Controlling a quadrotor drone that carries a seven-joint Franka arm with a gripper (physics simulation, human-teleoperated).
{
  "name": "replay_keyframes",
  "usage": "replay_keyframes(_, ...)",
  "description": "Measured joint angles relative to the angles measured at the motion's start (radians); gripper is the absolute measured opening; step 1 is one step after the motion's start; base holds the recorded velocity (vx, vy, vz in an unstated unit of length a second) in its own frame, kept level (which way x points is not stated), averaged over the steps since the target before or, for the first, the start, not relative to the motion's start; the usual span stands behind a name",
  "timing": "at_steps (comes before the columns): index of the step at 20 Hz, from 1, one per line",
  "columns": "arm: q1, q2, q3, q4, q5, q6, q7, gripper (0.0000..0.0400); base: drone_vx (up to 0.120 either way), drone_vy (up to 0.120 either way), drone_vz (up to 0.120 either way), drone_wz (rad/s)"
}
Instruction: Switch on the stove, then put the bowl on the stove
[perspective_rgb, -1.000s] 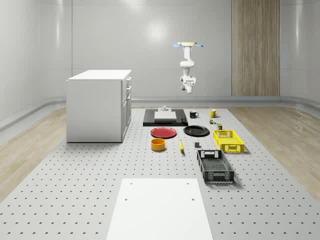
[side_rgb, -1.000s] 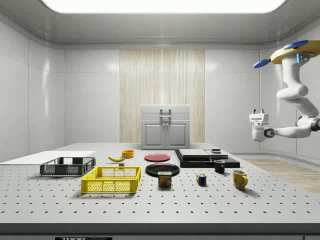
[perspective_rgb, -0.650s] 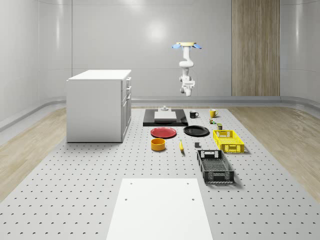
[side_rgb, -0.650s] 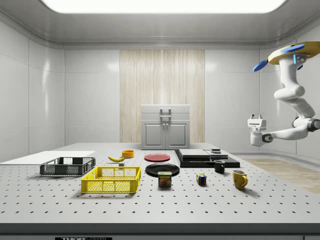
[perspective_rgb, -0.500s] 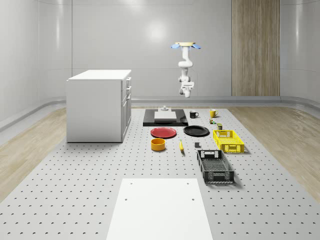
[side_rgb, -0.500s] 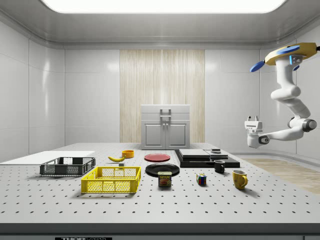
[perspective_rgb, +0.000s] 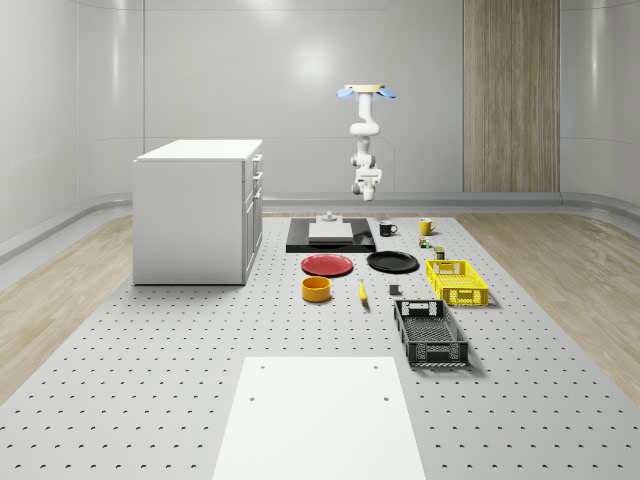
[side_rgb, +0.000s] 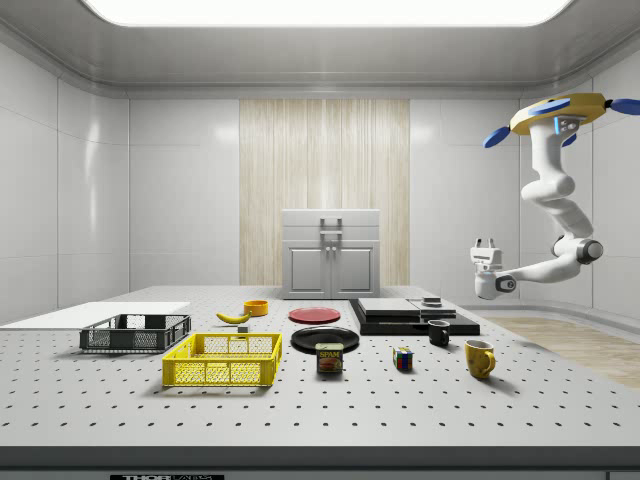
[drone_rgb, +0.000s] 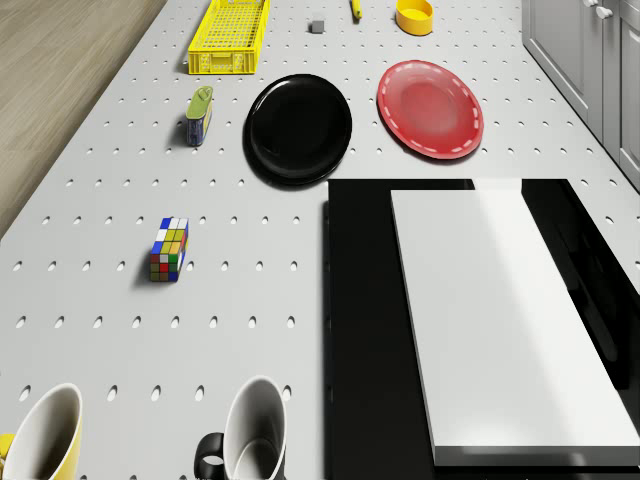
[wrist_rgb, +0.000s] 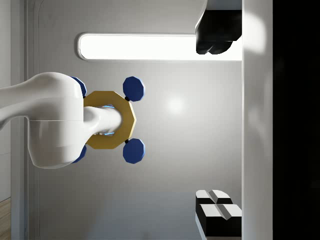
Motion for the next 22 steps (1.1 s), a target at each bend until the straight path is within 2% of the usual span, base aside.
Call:
replay_keyframes(10, -0.001, 0.0, 0.001, 0.006, 0.0, 0.001, -0.001, 0.04, 0.12, -0.12, 0.0, 0.0)
replay_keyframes(22, -0.003, -0.006, 0.003, 0.001, -0.002, 0.009, -0.001, 0.04, 0.12, -0.003, 0.0, 0.0)
